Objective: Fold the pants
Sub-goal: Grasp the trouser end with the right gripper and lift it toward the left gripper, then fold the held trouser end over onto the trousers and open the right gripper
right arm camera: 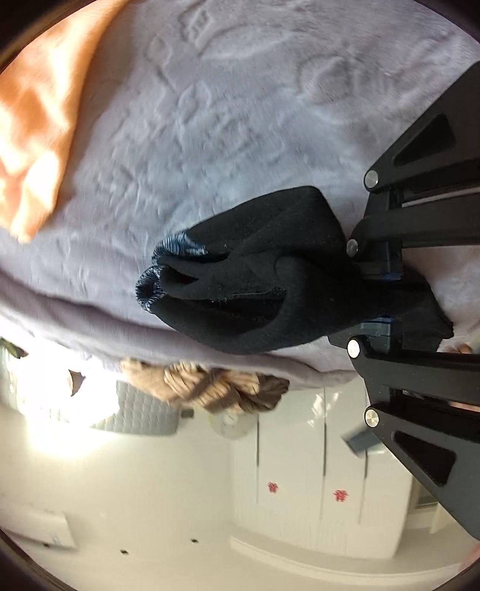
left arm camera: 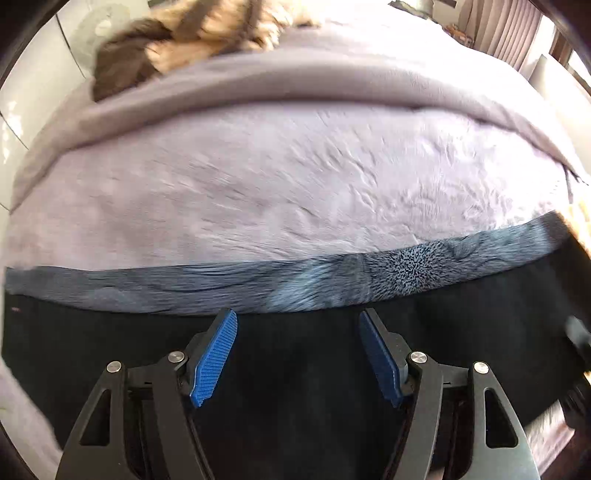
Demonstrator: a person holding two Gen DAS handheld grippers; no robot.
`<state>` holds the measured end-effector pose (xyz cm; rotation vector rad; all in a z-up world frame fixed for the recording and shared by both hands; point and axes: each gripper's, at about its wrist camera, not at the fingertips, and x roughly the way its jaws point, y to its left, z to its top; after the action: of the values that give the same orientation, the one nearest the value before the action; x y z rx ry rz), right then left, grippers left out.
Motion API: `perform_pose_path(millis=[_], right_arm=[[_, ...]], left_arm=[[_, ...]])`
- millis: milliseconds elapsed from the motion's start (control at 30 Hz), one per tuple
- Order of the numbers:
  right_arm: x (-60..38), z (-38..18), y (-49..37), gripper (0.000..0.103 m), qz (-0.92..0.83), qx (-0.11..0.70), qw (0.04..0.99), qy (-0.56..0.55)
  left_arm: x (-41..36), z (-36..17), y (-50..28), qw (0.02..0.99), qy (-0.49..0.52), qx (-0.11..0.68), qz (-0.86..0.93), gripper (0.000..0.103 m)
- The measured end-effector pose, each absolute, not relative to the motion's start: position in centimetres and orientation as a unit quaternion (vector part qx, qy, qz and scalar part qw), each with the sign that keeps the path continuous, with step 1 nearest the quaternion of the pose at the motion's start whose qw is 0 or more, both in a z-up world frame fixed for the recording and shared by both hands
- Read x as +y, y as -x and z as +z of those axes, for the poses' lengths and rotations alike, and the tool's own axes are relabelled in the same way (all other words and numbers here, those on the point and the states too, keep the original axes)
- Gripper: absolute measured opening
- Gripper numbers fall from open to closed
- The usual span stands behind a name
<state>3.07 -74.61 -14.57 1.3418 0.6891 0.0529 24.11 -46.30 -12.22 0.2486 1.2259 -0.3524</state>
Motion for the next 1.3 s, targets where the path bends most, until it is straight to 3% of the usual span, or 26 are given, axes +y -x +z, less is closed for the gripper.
perform_pose_path(millis=[167, 333, 667, 833, 1067, 1167, 1300], right_arm=[[-73.6, -13.5, -4.1, 0.014, 0.024, 0.322, 0.745, -0.584], [-72.2, -10.5, -4.7, 0.014, 0.026, 0.325, 0.771, -0.547], [-61.6, -2.2, -10.0, 0.014, 0.061, 0.363, 0.844, -0.390], [-52.6, -2.7, -13.6, 0.014, 0.085, 0.401, 0.848, -0.337], [-37.9, -10.2, -19.7, 0.015, 0.059, 0.515, 0.835, -0.185], [-33.4, -11.8, -20.0, 0.021, 0.014, 0.533, 0.844, -0.056], [-29.6, -11.0, -18.8, 0.048, 0.010, 0.531, 0.844, 0.079]], left_arm=[[-48.6, -14.6, -21.7, 0.815, -0.175, 0.531, -0.154, 0.071], [-46.6, -12.9, -22.9, 0.794, -0.137, 0.564, -0.182, 0.073], [-35.5, -9.0, -22.3, 0.801, -0.114, 0.553, -0.197, 0.073], [-27.5, -8.6, -22.7, 0.798, -0.091, 0.571, -0.169, 0.073], [-16.7, -10.3, -25.0, 0.790, -0.065, 0.598, -0.116, 0.073], [-13.8, -10.9, -25.5, 0.789, -0.064, 0.601, -0.107, 0.073], [-11.6, -11.0, -25.8, 0.781, -0.047, 0.612, -0.113, 0.073]])
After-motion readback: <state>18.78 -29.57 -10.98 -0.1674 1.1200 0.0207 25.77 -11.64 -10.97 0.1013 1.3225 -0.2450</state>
